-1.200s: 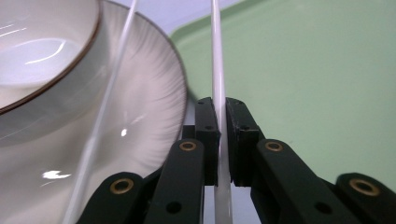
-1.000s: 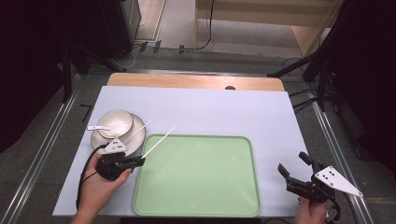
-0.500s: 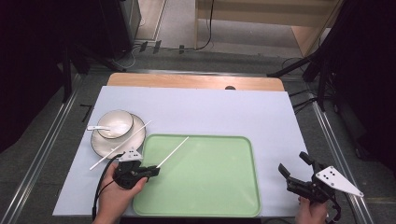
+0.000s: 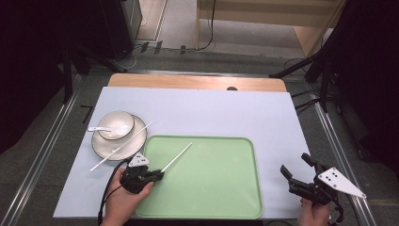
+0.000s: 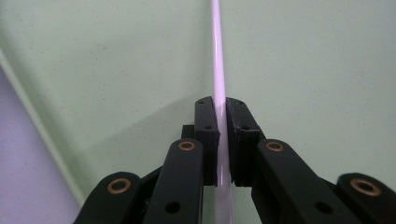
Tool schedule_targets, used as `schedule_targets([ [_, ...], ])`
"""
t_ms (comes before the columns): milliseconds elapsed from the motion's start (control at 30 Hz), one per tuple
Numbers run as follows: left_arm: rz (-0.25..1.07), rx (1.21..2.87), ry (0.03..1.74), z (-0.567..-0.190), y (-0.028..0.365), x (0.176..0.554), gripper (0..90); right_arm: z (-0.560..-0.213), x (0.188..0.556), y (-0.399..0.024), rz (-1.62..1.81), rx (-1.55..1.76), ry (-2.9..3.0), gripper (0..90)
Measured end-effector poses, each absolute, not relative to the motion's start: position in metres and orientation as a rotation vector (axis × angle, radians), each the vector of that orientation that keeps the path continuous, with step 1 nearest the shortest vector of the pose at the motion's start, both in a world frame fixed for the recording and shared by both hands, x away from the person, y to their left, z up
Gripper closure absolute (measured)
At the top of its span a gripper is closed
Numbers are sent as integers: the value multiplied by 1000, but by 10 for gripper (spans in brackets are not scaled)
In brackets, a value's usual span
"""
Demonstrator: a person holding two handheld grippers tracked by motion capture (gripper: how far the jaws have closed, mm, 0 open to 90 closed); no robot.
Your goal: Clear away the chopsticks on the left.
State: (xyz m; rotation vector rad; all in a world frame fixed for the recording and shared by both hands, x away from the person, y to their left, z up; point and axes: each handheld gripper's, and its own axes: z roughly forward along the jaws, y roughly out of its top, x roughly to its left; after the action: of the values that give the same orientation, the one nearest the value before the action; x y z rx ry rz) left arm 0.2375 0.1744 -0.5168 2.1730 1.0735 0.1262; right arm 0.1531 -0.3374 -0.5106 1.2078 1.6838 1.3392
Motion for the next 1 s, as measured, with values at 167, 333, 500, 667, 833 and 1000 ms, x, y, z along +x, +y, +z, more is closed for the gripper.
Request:
schedule_targets([
  [167,127,2178,1067,-517,174,238,848,-511,153,-337,1336,1203,1690,126],
  [333,90,2165,1075,-517,176,240,833,-510,153,-337,1335,1204,1686,126],
  [500,72,2179,1060,-515,176,240,771,-511,153,-337,1334,1207,1686,126],
  [667,68,2108,1058,-508,178,243,708,-511,153,-337,1333,1204,1687,126],
  [833,67,2113,965,-501,154,252,900,-511,154,-336,1332,1214,1684,126],
  [1000,97,2201,936,-511,115,265,900,-512,155,-333,1321,1202,1699,126],
])
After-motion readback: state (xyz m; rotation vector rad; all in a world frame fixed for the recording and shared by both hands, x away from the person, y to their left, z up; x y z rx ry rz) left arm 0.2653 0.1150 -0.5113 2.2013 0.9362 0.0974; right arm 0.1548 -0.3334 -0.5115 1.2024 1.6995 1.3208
